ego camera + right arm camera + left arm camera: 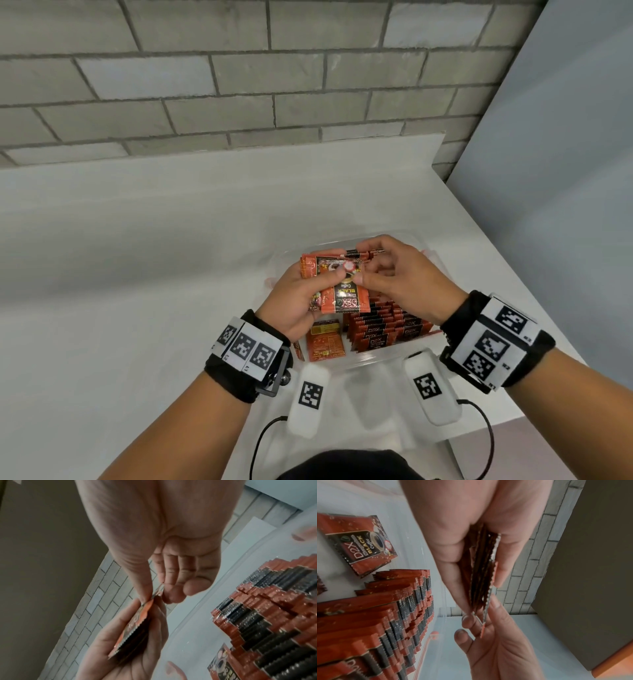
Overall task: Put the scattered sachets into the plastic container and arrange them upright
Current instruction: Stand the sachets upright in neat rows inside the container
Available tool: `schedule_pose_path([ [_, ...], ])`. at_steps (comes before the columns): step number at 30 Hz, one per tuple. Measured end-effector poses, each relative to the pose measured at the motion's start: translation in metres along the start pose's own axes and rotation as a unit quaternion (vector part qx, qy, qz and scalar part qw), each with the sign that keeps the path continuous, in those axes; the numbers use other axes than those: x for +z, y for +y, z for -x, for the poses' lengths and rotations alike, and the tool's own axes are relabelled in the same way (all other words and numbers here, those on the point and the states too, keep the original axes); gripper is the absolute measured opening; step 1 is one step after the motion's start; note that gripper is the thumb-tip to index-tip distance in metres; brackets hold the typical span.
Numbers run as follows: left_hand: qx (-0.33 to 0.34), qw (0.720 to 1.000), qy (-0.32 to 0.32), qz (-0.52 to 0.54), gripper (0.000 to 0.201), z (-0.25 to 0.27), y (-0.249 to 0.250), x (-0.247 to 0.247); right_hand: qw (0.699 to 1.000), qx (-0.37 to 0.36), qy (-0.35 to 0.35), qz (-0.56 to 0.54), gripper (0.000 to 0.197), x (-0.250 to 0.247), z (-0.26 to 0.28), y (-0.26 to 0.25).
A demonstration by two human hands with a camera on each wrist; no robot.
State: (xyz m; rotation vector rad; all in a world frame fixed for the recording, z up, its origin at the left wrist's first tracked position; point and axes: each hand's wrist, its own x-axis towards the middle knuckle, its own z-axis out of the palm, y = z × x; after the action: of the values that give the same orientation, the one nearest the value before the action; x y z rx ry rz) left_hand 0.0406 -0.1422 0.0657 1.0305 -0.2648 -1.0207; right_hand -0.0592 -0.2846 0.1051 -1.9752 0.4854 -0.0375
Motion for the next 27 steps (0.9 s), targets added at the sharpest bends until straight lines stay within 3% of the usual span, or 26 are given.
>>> schedule_pose_path([
  [5, 0.027, 0.999, 0.016, 0.012, 0.036, 0.003, -0.002, 0.002, 0.997, 0.034, -0.017, -0.060, 0.029, 0.003, 0.007, 0.004],
  [9, -0.002, 1.000, 0.017, -0.017, 0.041, 0.003, -0.006, 0.003, 0.995, 0.005, 0.051, -0.087, 0.024, -0.002, 0.008, 0.003],
  [11, -0.011, 1.000, 0.011, -0.021, 0.033, 0.003, -0.007, 0.005, 0.993, -0.010, 0.067, -0.092, 0.027, -0.004, 0.008, 0.002],
  [13, -0.001, 1.000, 0.011, -0.028, 0.028, 0.003, -0.008, 0.007, 0.989, 0.008, 0.061, -0.136, 0.027, -0.005, 0.009, 0.003],
  [17, 0.022, 0.999, 0.024, -0.025, 0.036, 0.004, -0.009, 0.009, 0.971, 0.077, 0.031, -0.226, 0.030, -0.008, 0.011, 0.011],
  [19, 0.023, 0.999, 0.028, -0.019, 0.039, 0.005, -0.007, 0.010, 0.971, 0.061, 0.036, -0.230, 0.022, -0.011, 0.013, 0.013],
  [23, 0.018, 0.997, 0.056, 0.052, 0.024, 0.005, 0.001, 0.002, 0.997, -0.007, 0.044, -0.067, 0.025, -0.024, 0.014, 0.016],
  [27, 0.010, 0.994, 0.088, 0.068, 0.020, 0.005, 0.001, -0.005, 0.988, -0.022, -0.087, 0.128, 0.030, -0.030, 0.015, 0.020],
])
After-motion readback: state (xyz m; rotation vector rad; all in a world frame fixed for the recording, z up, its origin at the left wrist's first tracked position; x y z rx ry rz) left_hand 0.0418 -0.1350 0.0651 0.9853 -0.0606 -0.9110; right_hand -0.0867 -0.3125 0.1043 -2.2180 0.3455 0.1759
